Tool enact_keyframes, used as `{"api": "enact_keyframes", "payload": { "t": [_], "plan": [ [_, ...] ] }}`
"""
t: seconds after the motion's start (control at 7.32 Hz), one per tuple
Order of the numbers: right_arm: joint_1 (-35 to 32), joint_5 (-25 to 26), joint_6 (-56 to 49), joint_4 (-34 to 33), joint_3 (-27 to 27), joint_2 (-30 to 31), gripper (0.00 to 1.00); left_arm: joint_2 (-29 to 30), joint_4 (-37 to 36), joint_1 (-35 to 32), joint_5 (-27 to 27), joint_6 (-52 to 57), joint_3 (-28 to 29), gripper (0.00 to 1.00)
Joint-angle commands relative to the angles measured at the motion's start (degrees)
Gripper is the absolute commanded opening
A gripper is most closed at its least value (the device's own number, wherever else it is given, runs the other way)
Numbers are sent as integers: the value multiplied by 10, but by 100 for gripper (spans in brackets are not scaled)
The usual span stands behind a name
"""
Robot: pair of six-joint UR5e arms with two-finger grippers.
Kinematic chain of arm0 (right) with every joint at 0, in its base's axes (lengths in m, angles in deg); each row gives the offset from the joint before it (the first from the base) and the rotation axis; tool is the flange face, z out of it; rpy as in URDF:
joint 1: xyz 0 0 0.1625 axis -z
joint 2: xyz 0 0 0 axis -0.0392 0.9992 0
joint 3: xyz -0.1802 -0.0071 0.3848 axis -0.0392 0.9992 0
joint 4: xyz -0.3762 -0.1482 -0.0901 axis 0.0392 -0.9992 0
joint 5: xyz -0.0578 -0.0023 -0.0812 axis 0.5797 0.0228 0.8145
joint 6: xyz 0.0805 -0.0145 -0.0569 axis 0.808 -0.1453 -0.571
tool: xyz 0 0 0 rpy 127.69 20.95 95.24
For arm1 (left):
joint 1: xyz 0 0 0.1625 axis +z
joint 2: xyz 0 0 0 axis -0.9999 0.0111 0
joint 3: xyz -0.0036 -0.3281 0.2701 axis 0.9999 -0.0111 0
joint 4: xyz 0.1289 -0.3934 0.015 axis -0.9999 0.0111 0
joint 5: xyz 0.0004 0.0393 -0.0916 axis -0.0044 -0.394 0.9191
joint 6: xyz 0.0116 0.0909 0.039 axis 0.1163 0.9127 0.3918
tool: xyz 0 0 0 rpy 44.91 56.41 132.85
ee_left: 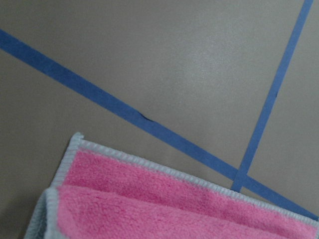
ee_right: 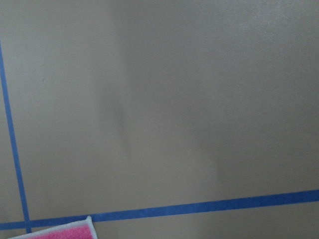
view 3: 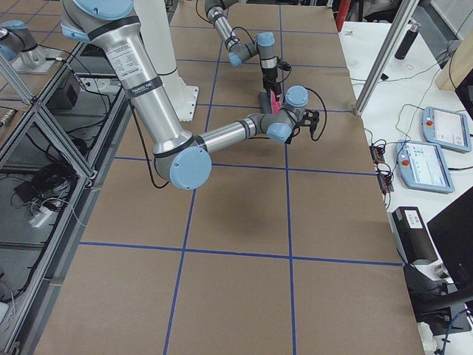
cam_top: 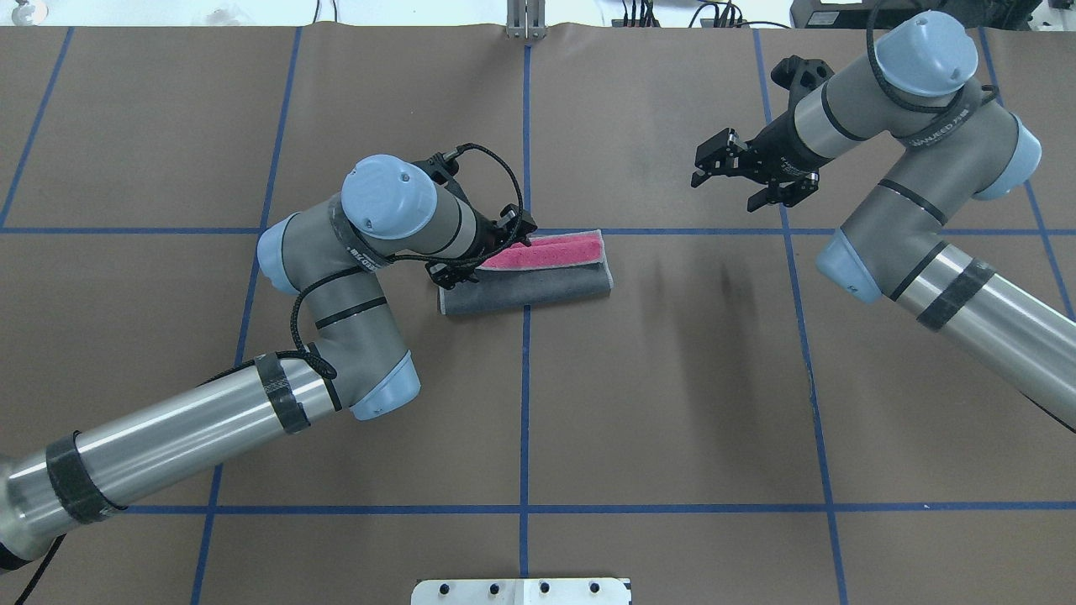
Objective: Fold towel twice with both arms
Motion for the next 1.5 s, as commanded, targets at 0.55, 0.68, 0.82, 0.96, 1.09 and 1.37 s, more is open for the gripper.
{"api": "enact_keyframes", "payload": {
  "t": [0.55,0.68,0.82,0.96,1.09,1.37],
  "plan": [
    [-13,-17,-14,0,0,11,99,53,43,-4,-24,-1,72,99],
    [-13,-17,-15,0,0,12,99,63,43,-5,-25,-1,82,99],
    [-13,-17,-19,0,0,13,99,82,44,-5,-32,-1,101,99],
    [-13,-17,-19,0,0,15,99,93,58,-5,-33,-1,120,99],
    [-13,-17,-22,0,0,16,99,93,71,-5,-42,-1,129,99],
    [-13,-17,-23,0,1,16,99,94,72,-5,-44,-1,130,99]
  ]
}}
